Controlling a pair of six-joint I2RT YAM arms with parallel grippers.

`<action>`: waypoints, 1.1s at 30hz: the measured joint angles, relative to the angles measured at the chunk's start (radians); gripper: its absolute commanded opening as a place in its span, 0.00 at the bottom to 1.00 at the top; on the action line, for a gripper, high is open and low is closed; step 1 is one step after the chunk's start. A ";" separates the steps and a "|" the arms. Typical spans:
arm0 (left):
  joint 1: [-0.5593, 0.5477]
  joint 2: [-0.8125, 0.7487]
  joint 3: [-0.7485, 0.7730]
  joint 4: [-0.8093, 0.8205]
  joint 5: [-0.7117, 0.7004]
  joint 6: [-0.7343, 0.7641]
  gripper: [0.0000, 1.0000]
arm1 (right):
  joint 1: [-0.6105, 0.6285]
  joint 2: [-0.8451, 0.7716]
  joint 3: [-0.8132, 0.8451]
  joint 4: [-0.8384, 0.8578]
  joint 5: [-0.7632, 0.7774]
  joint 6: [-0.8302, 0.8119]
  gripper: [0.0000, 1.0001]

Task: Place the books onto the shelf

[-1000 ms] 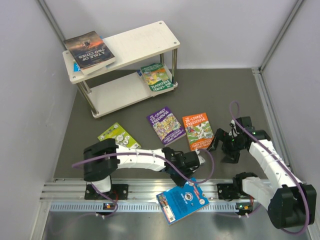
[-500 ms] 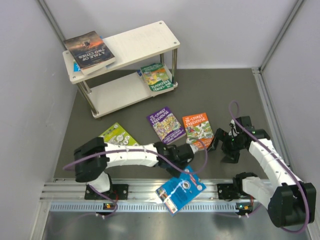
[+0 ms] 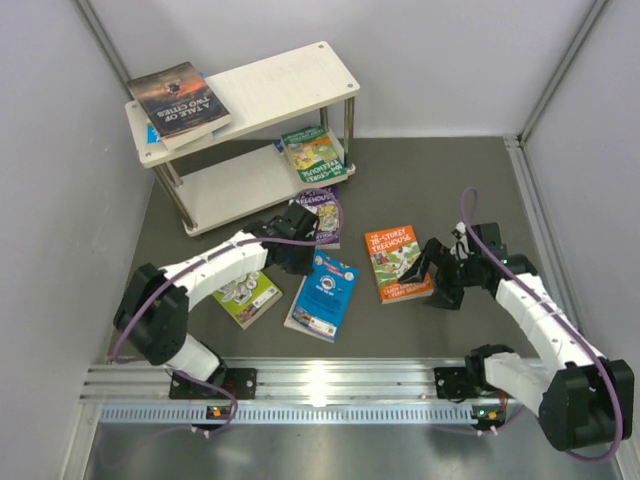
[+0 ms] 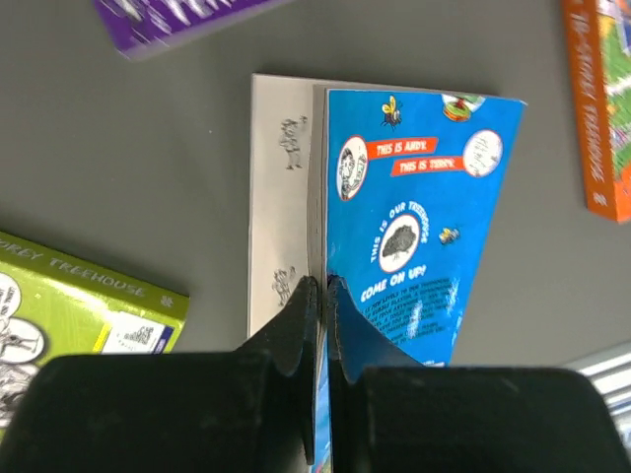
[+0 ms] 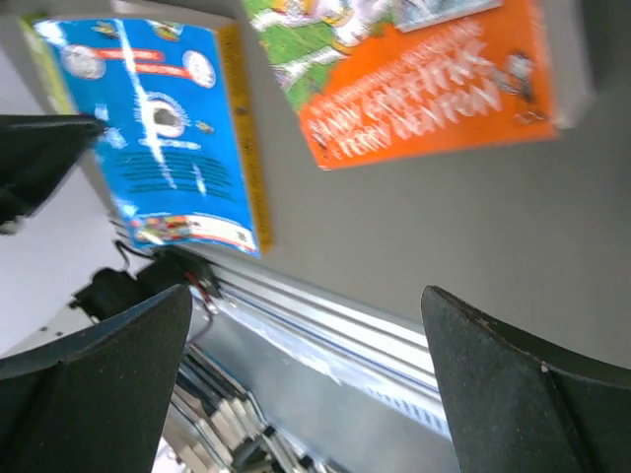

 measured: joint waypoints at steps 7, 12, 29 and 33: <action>0.033 0.149 -0.032 0.051 0.110 -0.095 0.81 | 0.230 0.036 -0.129 0.364 -0.031 0.270 1.00; 0.057 0.185 -0.048 0.050 0.153 -0.134 0.89 | 0.379 0.246 -0.121 0.502 0.013 0.360 1.00; 0.114 0.087 -0.349 0.435 0.518 -0.347 0.25 | 0.492 0.520 -0.055 0.705 0.027 0.429 1.00; 0.129 0.058 -0.412 0.529 0.559 -0.404 0.00 | 0.491 0.523 -0.055 0.715 0.017 0.431 1.00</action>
